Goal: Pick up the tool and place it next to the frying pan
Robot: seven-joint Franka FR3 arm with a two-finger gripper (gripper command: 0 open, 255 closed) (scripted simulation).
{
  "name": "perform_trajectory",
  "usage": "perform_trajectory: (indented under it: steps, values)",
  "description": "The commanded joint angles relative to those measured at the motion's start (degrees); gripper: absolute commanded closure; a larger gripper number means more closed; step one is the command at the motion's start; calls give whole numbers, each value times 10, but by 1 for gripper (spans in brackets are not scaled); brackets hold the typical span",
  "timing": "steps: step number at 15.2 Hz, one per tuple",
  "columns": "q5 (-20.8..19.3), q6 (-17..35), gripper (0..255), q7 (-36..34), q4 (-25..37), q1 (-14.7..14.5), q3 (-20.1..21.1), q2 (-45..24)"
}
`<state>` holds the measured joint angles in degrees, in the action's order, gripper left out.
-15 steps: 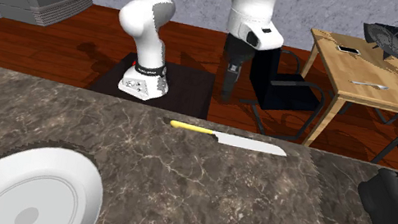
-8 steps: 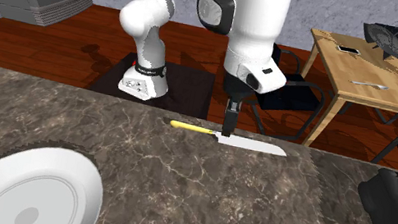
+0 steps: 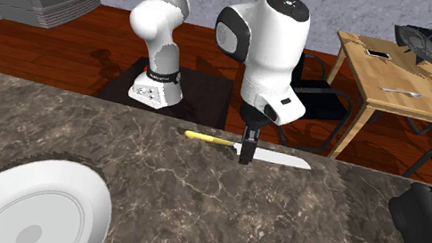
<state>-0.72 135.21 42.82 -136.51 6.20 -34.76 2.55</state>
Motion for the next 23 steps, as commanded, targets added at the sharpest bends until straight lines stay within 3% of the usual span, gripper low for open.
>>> perform_trajectory:
  steps: [1, 8, 9, 18, 23]
  values:
    - [6, 11, 0, 5, -4, 0, -1, -8]
    - [6, 10, 0, 5, -4, 0, -1, -8]
    - [6, 10, 255, 5, -4, 0, -1, -8]
    - [6, 10, 255, 5, -4, 0, -1, -8]
    - [-17, -30, 255, -13, 11, 1, 2, 23]
